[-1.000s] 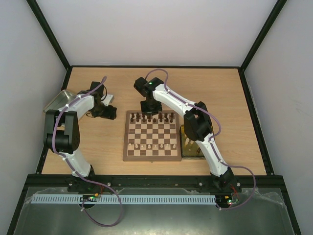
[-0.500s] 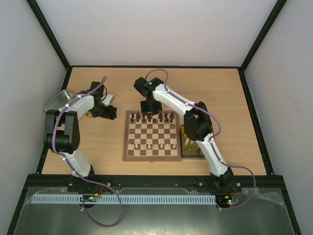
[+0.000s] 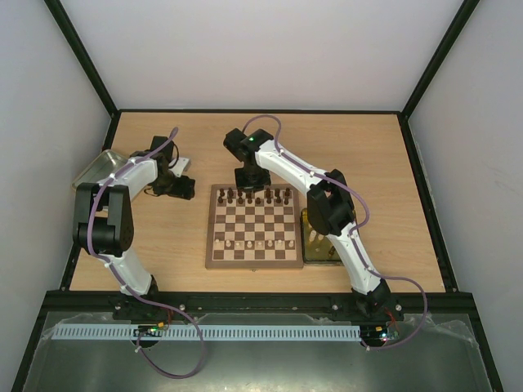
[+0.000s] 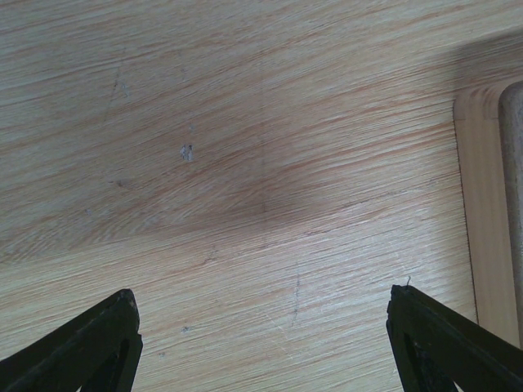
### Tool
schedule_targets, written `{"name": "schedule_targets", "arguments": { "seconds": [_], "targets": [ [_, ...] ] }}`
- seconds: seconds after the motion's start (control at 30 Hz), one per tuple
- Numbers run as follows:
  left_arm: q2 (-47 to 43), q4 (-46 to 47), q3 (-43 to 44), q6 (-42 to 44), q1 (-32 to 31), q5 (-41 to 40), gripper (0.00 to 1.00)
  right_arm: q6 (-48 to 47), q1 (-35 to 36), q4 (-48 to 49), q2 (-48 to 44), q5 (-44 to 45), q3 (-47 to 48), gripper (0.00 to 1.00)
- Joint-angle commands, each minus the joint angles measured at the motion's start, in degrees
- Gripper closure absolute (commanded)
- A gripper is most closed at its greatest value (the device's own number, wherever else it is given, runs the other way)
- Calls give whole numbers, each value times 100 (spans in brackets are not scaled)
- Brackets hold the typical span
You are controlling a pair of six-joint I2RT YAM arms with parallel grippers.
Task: Set up the chess pieces on the board
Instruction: Place the chess piece on the chessboard.
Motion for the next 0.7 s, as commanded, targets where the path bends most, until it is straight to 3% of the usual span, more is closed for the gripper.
{"name": "schedule_targets", "arguments": {
  "seconds": [0.0, 0.67],
  "targets": [
    [23, -6, 36, 47, -23, 35, 17, 9, 43, -22, -20, 179, 1, 87],
    [85, -12, 88, 50, -58, 10, 17, -11, 96, -89, 76, 309, 125, 89]
  ]
}}
